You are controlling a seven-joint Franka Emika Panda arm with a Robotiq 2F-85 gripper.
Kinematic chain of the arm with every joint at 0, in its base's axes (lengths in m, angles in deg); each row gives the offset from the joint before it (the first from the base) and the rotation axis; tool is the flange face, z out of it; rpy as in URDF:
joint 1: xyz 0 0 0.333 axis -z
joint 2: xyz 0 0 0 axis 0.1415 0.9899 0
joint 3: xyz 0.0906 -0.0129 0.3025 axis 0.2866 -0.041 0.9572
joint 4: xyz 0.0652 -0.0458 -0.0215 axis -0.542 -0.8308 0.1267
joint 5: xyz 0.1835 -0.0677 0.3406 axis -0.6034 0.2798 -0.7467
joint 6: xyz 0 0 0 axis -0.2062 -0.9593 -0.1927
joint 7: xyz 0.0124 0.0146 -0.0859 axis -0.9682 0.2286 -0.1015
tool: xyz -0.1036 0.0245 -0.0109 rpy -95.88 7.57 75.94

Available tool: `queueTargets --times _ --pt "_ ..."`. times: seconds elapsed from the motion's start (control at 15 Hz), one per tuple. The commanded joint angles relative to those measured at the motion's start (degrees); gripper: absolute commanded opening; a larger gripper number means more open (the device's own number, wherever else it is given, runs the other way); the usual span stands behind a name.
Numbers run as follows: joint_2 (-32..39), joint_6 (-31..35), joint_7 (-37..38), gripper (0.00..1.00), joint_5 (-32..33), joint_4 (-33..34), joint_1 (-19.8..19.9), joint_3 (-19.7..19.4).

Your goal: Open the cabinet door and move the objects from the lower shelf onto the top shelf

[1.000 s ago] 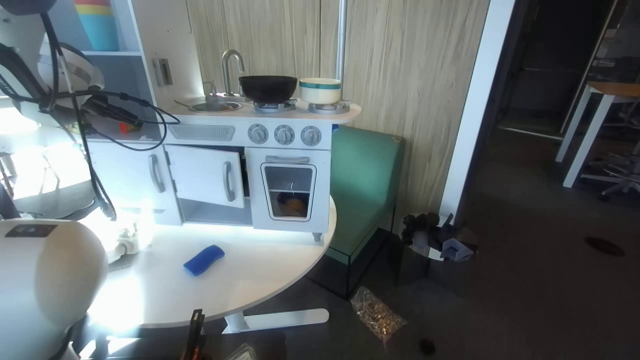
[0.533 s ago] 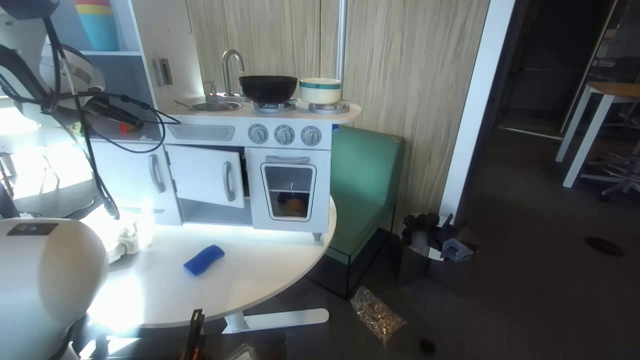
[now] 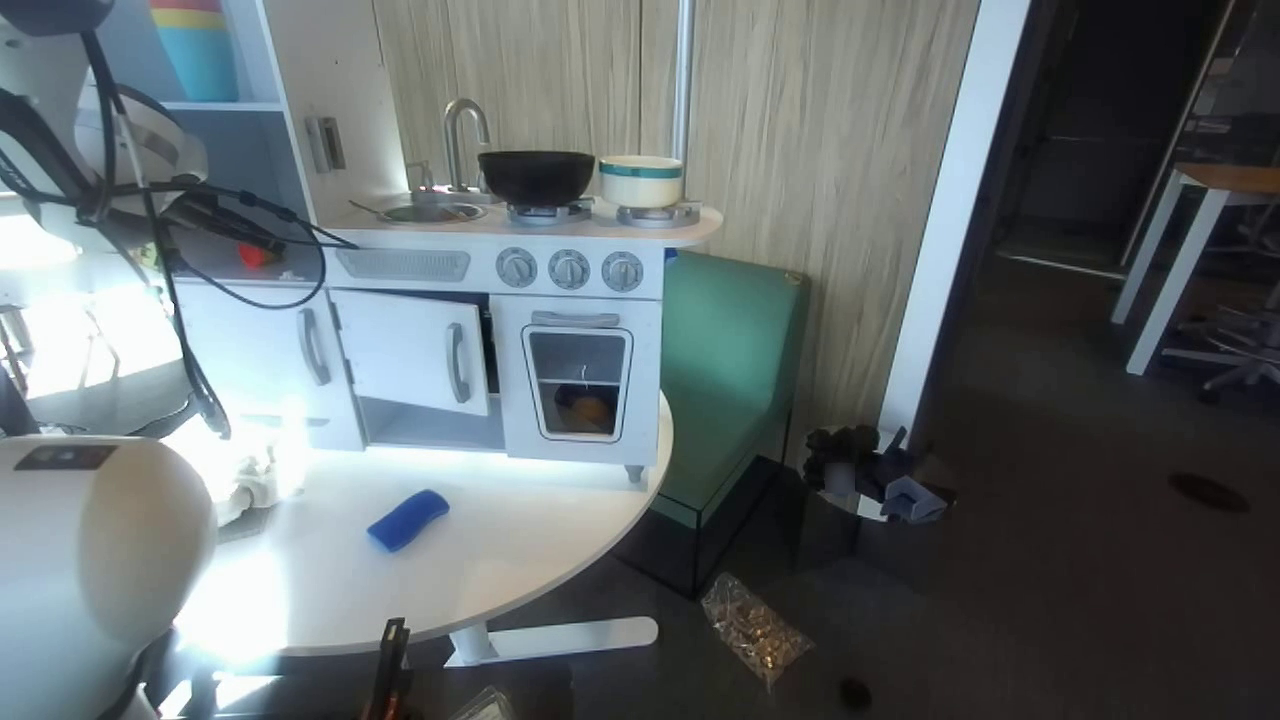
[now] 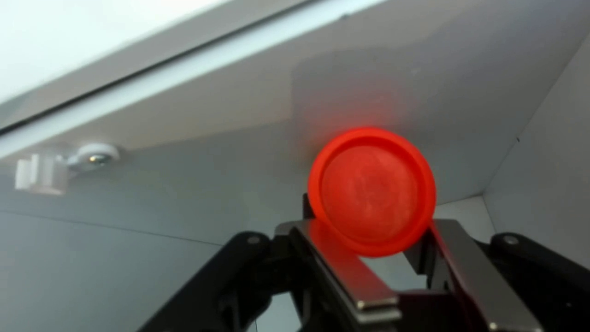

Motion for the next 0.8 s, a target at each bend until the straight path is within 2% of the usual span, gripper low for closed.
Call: queueTargets --times 0.0,0.53,0.73 --pt "-2.9 -3.3 1.4 0.19 -1.0 -1.7 -1.2 -0.2" --pt "-13.0 -14.4 -1.4 0.19 -7.4 -10.0 -3.1 3.2" --pt "-17.6 -16.6 -2.2 0.19 -10.6 -14.3 -3.5 4.9"
